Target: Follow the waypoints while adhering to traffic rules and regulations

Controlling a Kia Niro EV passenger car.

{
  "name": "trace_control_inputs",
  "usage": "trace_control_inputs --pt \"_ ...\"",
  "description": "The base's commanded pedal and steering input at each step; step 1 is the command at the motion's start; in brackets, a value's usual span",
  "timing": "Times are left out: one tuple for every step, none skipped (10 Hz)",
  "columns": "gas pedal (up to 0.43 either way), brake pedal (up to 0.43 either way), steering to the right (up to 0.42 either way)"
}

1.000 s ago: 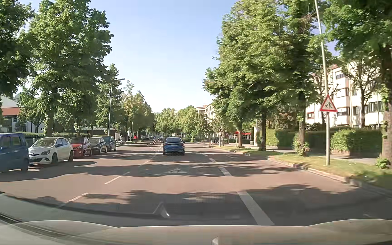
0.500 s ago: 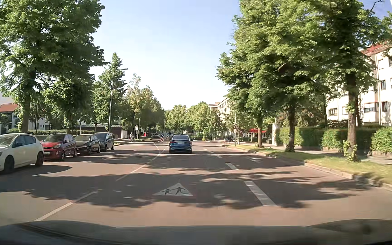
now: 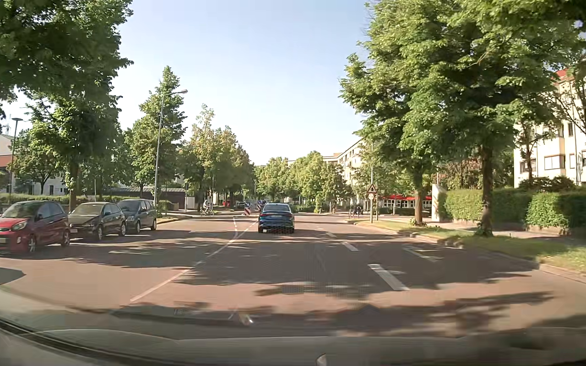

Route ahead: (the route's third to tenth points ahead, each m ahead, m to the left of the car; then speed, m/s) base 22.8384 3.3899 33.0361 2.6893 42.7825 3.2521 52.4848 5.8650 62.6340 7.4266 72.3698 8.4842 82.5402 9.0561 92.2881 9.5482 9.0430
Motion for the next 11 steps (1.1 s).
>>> trace_control_inputs --pt "0.000 0.037 -0.024" --pt "0.000 0.049 -0.022" --pt "0.000 0.000 -0.018" --pt "0.000 0.012 -0.017" --pt "0.000 0.110 -0.018" --pt "0.000 0.152 -0.019" --pt "0.000 0.189 -0.021" --pt "0.000 0.189 -0.022" --pt "0.000 0.195 -0.021" --pt "0.000 0.189 -0.020" --pt "0.000 0.195 -0.017"
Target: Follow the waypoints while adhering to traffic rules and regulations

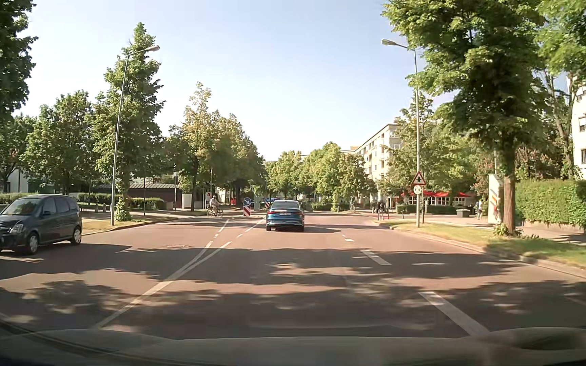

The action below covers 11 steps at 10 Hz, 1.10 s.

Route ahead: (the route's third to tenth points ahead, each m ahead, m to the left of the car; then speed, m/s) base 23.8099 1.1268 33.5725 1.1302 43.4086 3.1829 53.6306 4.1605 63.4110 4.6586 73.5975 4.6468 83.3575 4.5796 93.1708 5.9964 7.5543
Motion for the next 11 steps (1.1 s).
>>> trace_control_inputs --pt "0.000 0.201 -0.010" --pt "0.000 0.207 -0.007" --pt "0.000 0.213 -0.008" --pt "0.000 0.220 -0.008" --pt "0.000 0.220 -0.006" --pt "0.000 0.213 -0.007" --pt "0.000 0.189 -0.007" --pt "0.000 0.122 -0.007" --pt "0.000 0.073 -0.009" --pt "0.000 0.012 -0.012" --pt "0.000 0.000 -0.015"
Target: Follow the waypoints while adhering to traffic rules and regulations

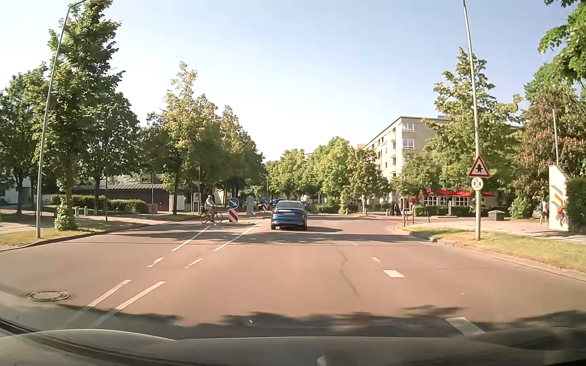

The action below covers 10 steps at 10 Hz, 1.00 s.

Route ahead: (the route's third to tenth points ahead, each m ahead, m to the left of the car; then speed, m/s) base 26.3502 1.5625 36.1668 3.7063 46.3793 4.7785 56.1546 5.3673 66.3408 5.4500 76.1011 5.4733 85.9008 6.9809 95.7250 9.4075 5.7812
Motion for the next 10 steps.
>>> trace_control_inputs --pt "0.000 0.000 -0.015" --pt "0.000 0.030 -0.015" --pt "0.000 0.049 -0.015" --pt "0.000 0.037 -0.018" --pt "0.000 0.018 -0.019" --pt "0.000 0.018 -0.020" --pt "0.000 0.043 -0.020" --pt "0.000 0.043 -0.020" --pt "0.000 0.049 -0.020" --pt "0.000 0.055 -0.020"
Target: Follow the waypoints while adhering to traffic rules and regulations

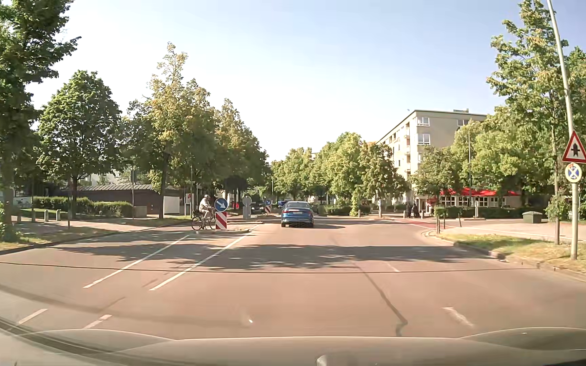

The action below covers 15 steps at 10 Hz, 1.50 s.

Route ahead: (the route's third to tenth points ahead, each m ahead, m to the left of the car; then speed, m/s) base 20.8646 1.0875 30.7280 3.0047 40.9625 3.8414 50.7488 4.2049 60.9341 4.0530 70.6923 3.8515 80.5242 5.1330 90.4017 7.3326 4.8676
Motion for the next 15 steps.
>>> trace_control_inputs --pt "0.000 0.085 -0.020" --pt "0.000 0.079 -0.019" --pt "0.000 0.000 -0.018" --pt "0.000 0.000 -0.018" --pt "0.000 0.000 -0.016" --pt "0.020 0.000 -0.015" --pt "0.150 0.000 -0.015" --pt "0.169 0.000 -0.015" --pt "0.209 0.000 -0.015" --pt "0.209 0.000 -0.014" --pt "0.209 0.000 -0.012" --pt "0.209 0.000 -0.009" --pt "0.209 0.000 -0.008" --pt "0.209 0.000 -0.007" --pt "0.209 0.000 -0.004"
